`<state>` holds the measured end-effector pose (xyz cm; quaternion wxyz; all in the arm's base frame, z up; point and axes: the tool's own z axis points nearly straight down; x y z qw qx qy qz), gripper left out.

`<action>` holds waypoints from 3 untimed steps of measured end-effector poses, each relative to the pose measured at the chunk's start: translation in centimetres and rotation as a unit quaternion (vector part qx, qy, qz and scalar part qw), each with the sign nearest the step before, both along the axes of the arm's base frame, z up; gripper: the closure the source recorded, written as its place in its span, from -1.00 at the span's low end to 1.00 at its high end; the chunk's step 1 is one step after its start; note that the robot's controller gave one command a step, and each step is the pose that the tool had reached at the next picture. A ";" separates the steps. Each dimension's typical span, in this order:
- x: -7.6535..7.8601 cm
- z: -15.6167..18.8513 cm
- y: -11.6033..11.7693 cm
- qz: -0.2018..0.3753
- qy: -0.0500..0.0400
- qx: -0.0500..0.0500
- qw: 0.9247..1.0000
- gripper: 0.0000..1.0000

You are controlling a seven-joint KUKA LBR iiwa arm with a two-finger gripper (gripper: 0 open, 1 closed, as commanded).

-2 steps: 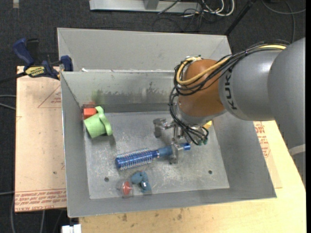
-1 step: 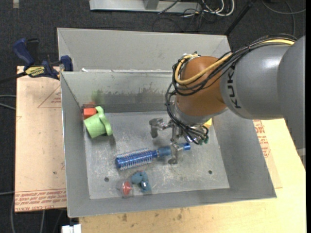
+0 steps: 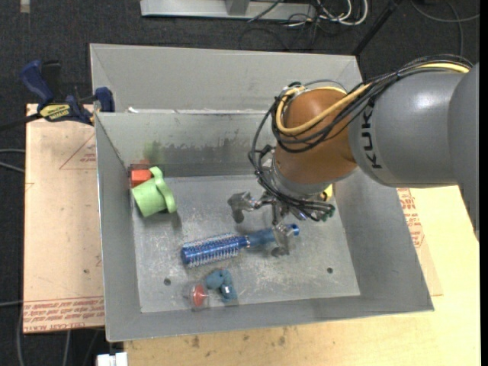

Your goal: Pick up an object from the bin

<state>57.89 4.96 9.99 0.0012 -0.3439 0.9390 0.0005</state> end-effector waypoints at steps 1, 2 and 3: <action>-0.6 -3.2 -0.3 0.000 0.002 0.000 1.000 -1.00; -0.6 -3.2 -0.3 -0.001 0.002 0.001 1.000 -1.00; -0.5 -3.1 -0.2 -0.002 0.001 0.001 1.000 1.00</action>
Offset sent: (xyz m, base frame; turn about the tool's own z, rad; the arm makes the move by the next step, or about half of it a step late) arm -0.0058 -0.0037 -0.0299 -0.0046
